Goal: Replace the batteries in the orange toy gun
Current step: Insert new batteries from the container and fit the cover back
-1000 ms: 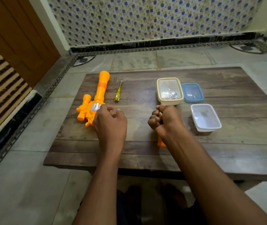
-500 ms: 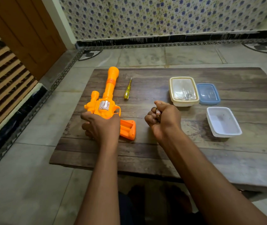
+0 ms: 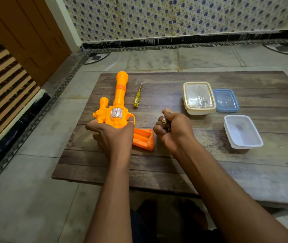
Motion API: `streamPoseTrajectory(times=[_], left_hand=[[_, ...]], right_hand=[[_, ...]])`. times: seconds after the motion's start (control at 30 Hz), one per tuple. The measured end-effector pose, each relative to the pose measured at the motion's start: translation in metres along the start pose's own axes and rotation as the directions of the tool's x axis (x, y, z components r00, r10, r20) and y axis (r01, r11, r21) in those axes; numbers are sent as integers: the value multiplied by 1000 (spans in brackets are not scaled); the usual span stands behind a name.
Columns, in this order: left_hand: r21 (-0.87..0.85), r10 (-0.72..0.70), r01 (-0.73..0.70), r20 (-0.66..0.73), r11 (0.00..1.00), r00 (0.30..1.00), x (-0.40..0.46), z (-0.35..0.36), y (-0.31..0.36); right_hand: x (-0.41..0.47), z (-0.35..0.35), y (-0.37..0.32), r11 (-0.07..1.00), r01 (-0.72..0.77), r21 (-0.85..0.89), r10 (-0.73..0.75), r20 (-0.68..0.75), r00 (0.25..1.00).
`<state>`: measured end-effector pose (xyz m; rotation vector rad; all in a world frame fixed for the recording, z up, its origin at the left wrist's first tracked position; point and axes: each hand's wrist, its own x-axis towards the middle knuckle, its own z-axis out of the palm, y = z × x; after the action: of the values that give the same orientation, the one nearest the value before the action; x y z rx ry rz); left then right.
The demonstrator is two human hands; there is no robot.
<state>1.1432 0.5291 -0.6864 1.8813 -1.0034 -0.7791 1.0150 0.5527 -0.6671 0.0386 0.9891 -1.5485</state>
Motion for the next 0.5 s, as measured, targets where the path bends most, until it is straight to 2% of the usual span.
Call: streamPoseTrajectory(times=[0.23,0.37,0.43,0.5], left_hand=[[-13,40,-40,-23,999,999,3,0,-2],[-109,-86,88,20,990,996,5,3,2],[-196,-128,139,67,971,990,2,5,4],[-328,-130,163,120,931,984,-1,6,5]], right_hand=[[4,-7,-6,994,87,-70,-84,48,995],[3,-9,-2,958,212,-195,-190,126,974],[2,-11,1,915,297,-271,-254,184,950],[2,-12,3,814,439,-381,-364,255,896]])
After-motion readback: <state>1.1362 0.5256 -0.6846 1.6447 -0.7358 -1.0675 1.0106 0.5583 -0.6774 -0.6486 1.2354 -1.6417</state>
